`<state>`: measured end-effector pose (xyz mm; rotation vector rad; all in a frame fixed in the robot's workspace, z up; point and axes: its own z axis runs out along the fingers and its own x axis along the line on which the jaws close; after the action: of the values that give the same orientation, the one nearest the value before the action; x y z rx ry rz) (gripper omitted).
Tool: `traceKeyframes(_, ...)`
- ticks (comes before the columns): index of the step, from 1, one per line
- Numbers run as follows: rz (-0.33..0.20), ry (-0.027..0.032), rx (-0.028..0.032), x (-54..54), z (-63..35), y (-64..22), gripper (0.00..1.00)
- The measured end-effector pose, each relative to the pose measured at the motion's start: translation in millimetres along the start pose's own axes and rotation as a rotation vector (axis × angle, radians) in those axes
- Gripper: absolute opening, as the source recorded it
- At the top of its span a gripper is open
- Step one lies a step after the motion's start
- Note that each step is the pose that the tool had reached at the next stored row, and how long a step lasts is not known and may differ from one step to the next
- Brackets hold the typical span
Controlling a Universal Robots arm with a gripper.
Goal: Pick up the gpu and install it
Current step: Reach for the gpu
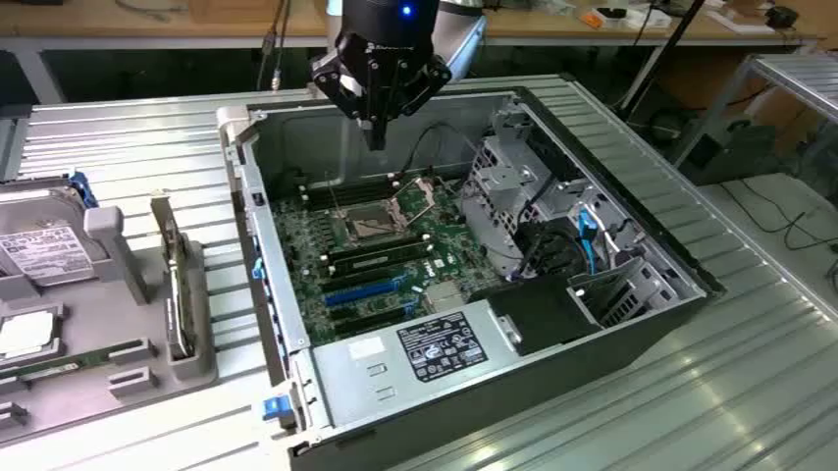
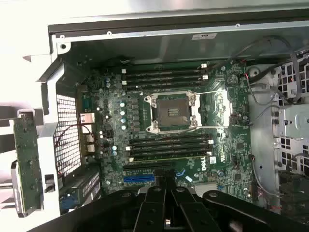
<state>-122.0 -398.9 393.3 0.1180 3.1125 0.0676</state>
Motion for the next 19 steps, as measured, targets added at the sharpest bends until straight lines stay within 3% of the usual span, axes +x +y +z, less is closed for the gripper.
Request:
traceKeyframes(12, 0.0, -0.0001, -0.0001, 1.7, 0.0, -0.1, 0.11)
traceKeyframes(19, 0.0, 0.0, 0.0, 11.0, -0.2, -0.8, 0.11)
